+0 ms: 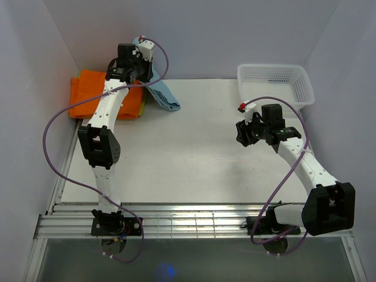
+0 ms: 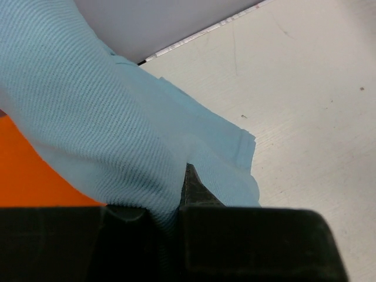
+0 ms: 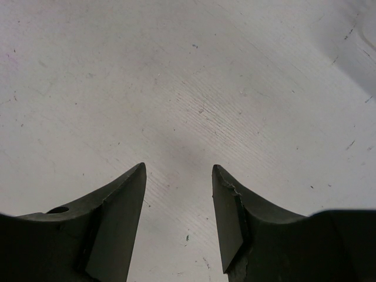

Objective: Fold and stack the trousers
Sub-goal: Neatly place the folded trousers to the corner

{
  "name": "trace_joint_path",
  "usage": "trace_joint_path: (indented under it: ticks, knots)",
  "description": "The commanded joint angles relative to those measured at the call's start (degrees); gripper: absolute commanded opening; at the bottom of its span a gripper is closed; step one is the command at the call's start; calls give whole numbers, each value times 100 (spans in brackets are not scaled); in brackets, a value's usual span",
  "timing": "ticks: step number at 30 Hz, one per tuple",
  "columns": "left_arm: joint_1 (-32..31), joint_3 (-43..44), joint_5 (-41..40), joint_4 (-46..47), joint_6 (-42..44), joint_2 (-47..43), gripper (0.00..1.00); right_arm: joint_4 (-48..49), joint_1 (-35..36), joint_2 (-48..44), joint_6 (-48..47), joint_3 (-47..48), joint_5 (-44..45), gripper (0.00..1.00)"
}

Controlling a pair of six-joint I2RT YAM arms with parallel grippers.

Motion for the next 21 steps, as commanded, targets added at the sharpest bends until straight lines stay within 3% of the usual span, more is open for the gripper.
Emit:
trace_joint_path:
  ticks: [1, 8, 12, 18, 21]
  knots:
    - [-55, 383, 735, 259, 947, -584, 0, 20, -32, -90, -47, 52, -78, 55]
    - [261, 585, 1314, 57, 1403, -663, 0, 20, -32, -90, -47, 78, -69, 54]
    - [341, 691, 1998, 22, 2114, -759, 0, 20, -32, -81, -73, 87, -61, 54]
    - [446, 1498, 1887, -303, 2169, -417, 0, 20, -23, -73, -64, 131, -61, 54]
    - [551, 1299, 1597, -111, 1985, -504, 0, 20, -32, -73, -73, 140, -78, 54]
